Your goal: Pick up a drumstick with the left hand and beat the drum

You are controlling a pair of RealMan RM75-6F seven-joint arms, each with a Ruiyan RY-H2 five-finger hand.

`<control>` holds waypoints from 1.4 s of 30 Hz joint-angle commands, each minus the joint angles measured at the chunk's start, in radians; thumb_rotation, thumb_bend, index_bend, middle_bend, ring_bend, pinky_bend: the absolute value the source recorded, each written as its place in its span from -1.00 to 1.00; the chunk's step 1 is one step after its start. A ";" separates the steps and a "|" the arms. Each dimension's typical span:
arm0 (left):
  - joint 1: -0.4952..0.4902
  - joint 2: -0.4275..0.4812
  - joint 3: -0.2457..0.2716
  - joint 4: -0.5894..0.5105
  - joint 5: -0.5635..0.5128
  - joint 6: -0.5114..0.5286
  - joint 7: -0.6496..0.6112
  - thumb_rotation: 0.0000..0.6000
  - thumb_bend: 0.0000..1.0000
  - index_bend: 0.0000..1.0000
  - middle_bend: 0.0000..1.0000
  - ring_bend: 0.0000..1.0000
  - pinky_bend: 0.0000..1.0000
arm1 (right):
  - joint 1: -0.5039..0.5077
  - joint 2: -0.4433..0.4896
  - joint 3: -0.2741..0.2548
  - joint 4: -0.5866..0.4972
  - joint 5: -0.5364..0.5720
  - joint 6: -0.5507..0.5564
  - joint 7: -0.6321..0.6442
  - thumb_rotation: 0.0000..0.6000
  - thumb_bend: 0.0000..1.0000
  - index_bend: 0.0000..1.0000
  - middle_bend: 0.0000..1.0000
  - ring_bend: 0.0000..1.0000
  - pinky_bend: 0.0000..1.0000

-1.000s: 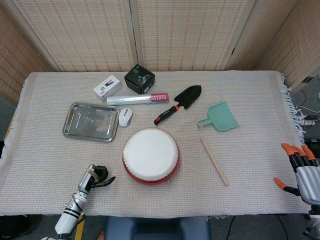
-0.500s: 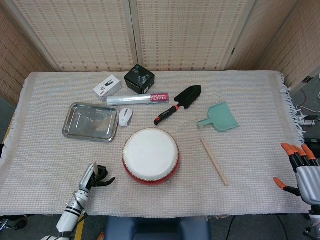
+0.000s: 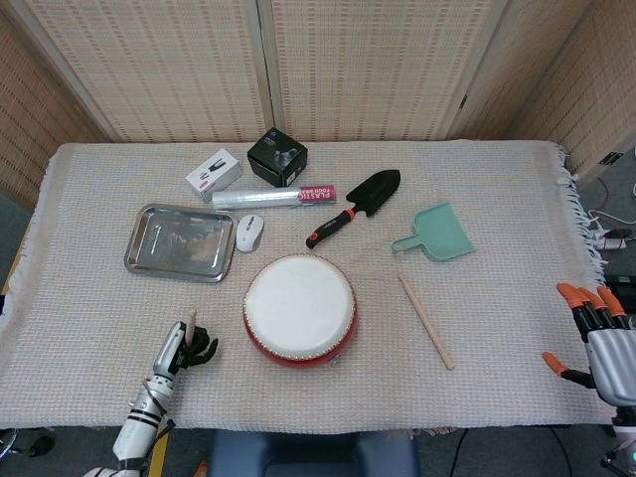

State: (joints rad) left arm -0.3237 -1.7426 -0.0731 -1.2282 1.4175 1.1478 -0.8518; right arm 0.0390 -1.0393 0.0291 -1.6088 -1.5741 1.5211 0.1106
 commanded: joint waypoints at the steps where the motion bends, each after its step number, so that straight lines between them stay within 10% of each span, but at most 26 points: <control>1: -0.001 0.002 0.004 0.007 0.011 0.005 0.000 1.00 0.12 1.00 1.00 1.00 1.00 | 0.001 0.000 0.000 -0.001 -0.001 -0.001 -0.001 1.00 -0.64 -1.00 -0.80 -1.00 -0.94; 10: -0.008 0.040 0.014 0.016 0.083 0.081 0.112 1.00 0.36 1.00 1.00 1.00 1.00 | 0.001 0.001 0.000 0.002 -0.007 0.005 0.004 1.00 -0.64 -1.00 -0.80 -1.00 -0.94; 22: -0.116 0.279 -0.102 -0.191 0.109 0.104 0.716 1.00 0.36 1.00 1.00 1.00 1.00 | 0.013 0.020 0.027 0.010 -0.015 0.032 0.002 1.00 -0.64 -1.00 -0.80 -1.00 -0.94; 42: -0.342 0.175 -0.172 -0.235 -0.089 -0.083 1.499 1.00 0.35 1.00 1.00 1.00 1.00 | 0.045 0.013 0.035 0.064 -0.018 0.007 0.078 1.00 -0.64 -1.00 -0.80 -1.00 -0.94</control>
State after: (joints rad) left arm -0.6353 -1.5417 -0.2437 -1.4686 1.3738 1.0910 0.5689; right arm 0.0843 -1.0264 0.0645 -1.5465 -1.5917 1.5276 0.1866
